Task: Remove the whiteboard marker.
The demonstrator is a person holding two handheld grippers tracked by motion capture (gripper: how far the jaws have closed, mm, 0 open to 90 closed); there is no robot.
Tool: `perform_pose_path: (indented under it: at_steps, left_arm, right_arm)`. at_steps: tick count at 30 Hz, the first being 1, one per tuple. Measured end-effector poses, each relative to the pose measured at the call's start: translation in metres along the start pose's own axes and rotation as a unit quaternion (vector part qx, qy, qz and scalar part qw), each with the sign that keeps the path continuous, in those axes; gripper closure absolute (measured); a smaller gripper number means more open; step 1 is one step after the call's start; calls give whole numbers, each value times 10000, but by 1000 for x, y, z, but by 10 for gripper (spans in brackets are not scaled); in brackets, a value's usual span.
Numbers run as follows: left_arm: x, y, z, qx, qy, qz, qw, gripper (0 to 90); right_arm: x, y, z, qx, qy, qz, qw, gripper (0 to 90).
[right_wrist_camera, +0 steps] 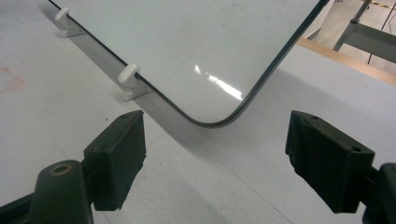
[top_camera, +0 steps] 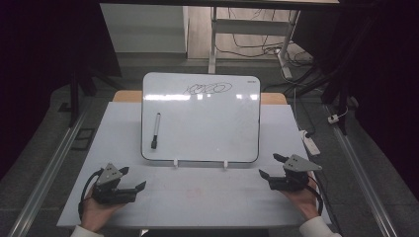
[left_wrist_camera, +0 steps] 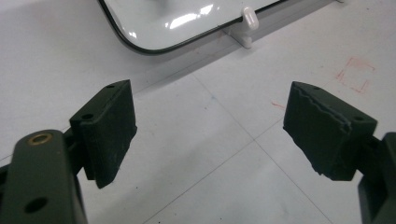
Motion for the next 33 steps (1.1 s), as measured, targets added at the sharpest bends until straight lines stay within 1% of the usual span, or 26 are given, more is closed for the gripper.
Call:
perform_pose_path:
  at_steps: [8,14,25,29,33]
  left_arm:
    - [-1,1,2,-47,-7,39,10000,176]
    - [-2,1,2,-72,-36,31,10000,178]
    - [0,1,5,-54,-15,111,9999,184]
    - [1,2,10,-45,22,133,9999,186]
    - [1,2,18,-45,39,150,9999,189]
  right_arm:
    - [-3,-3,-3,146,-104,-22,9998,214]
    - [-3,-4,-4,170,-122,-21,9998,219]
    - [-3,-6,-3,171,-116,-43,9998,230]
    - [-4,-8,-2,195,-111,-25,9997,232]
    - [-5,-9,-2,209,-103,-18,9997,234]
Point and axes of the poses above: each handheld gripper's, and its own axes: x roughly backward along the jaws, z roughly out of its top, y roughly to its right, the point moved 2 cm from there along -x, roughly forward along the jaws, and after that the axes turned 11 degrees about y, right-handed, at the moved point
